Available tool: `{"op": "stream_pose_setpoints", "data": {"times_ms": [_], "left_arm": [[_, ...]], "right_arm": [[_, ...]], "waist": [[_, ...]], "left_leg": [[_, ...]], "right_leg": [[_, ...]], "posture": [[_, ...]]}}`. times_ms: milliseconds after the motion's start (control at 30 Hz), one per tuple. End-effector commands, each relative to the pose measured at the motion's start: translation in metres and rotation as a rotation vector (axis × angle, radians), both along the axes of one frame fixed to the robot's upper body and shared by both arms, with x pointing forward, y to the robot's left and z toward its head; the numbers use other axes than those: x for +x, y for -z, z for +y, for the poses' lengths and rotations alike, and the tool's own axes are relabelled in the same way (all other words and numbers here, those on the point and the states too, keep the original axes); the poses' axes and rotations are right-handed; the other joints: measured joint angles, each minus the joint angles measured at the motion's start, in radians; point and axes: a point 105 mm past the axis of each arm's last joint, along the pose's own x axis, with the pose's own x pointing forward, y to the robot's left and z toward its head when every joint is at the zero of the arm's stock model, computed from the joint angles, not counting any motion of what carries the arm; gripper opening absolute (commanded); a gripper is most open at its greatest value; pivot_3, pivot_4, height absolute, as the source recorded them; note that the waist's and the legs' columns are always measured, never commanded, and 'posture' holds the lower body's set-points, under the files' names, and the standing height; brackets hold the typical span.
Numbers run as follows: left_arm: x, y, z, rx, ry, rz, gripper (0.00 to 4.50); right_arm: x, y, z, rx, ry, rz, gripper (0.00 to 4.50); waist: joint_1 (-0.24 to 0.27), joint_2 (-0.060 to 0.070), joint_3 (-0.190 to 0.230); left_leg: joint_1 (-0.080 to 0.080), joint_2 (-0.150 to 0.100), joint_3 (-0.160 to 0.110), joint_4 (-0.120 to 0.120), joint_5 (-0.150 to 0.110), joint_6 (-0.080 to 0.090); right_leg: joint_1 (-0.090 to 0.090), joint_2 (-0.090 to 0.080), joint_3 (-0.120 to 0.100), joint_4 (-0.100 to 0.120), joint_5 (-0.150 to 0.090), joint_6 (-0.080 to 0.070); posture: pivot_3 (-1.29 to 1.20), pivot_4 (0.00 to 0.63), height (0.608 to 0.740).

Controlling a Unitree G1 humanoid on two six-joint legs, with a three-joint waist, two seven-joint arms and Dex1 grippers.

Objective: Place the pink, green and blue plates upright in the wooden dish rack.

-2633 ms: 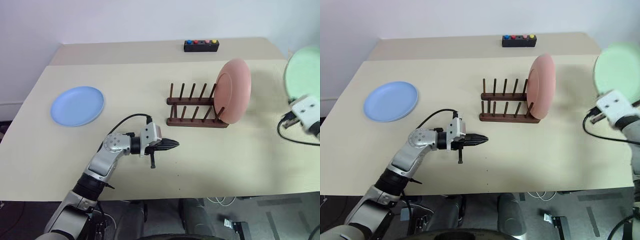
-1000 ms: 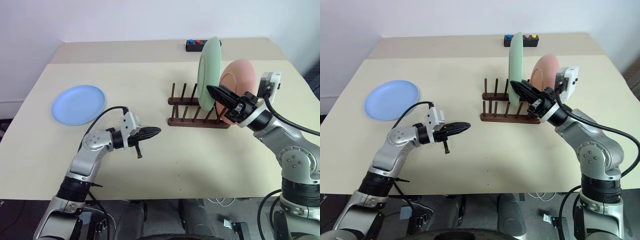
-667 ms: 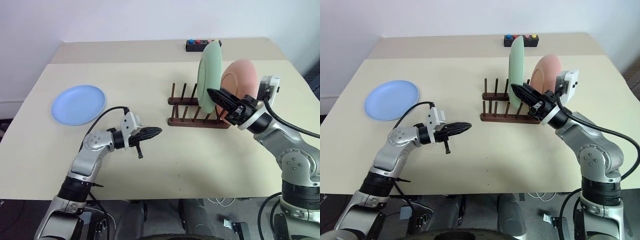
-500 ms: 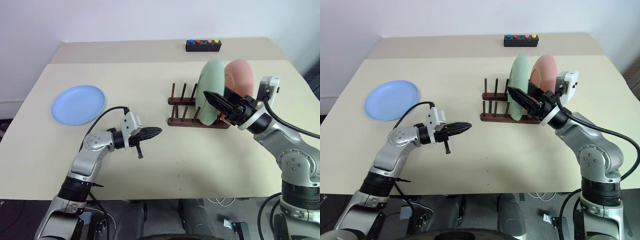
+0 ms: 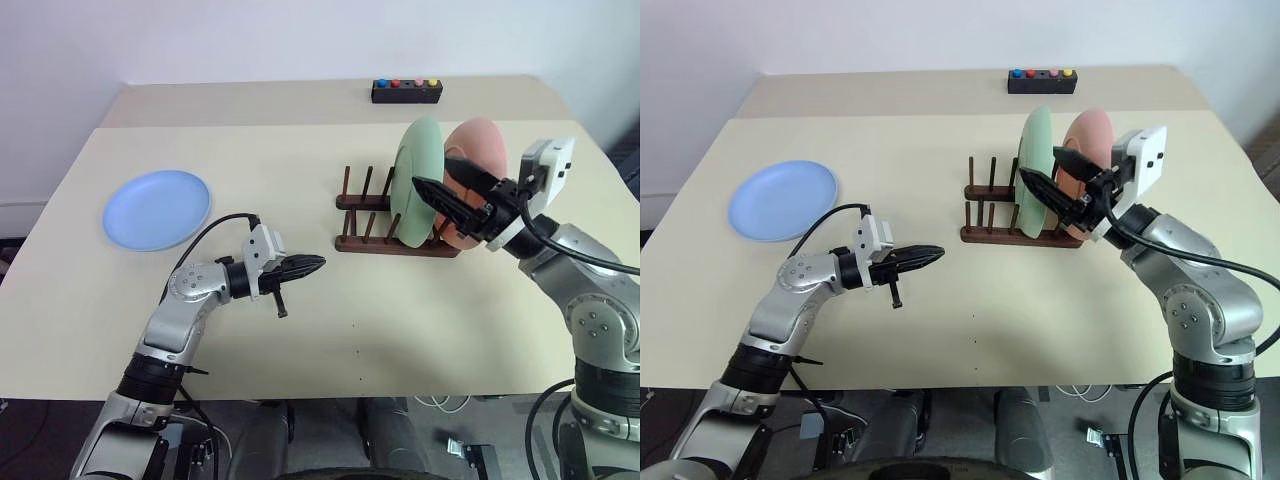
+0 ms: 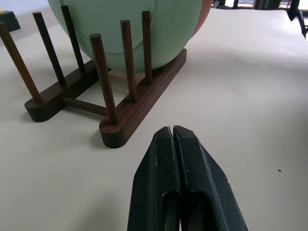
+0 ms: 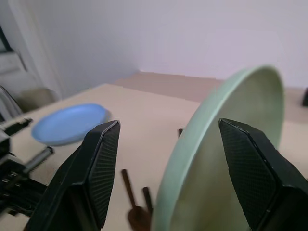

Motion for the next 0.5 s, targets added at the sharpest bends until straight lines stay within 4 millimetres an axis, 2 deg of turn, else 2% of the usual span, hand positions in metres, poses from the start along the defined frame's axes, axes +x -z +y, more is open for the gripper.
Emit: {"op": "stream_pose_setpoints", "data": {"times_ms": [33,300,400,500], "left_arm": [[0.0,-0.008,-0.003,-0.009,0.017,-0.036,0.0],[0.002,-0.009,0.0,-0.008,-0.004,-0.044,0.0],[0.007,-0.009,0.005,-0.009,-0.039,-0.032,0.0],[0.013,-0.01,0.011,-0.013,-0.082,-0.023,0.0]], "right_arm": [[-0.007,-0.026,0.004,-0.097,0.026,-0.141,3.3],[-0.009,-0.063,-0.001,-0.332,0.146,-0.427,3.3],[-0.02,-0.073,0.019,-0.398,0.077,-0.538,3.3],[-0.027,-0.067,0.042,-0.46,-0.02,-0.558,3.3]], "waist": [[0.0,0.0,0.0],[0.001,0.0,0.0],[-0.002,0.0,0.0],[-0.002,0.0,0.0]], "left_leg": [[0.0,0.0,0.0,0.0,0.0,0.0],[0.0,0.0,0.0,0.0,0.0,0.0],[0.0,0.0,0.0,0.0,0.0,0.0],[0.0,0.0,0.0,0.0,0.0,0.0]], "right_leg": [[0.0,0.0,0.0,0.0,0.0,0.0],[0.0,0.0,0.0,0.0,0.0,0.0],[0.0,0.0,0.0,0.0,0.0,0.0],[-0.001,0.0,0.0,0.0,0.0,0.0]], "posture": [[0.0,0.15,0.74],[0.0,0.15,0.74],[0.0,0.15,0.74],[0.0,0.15,0.74]]}}
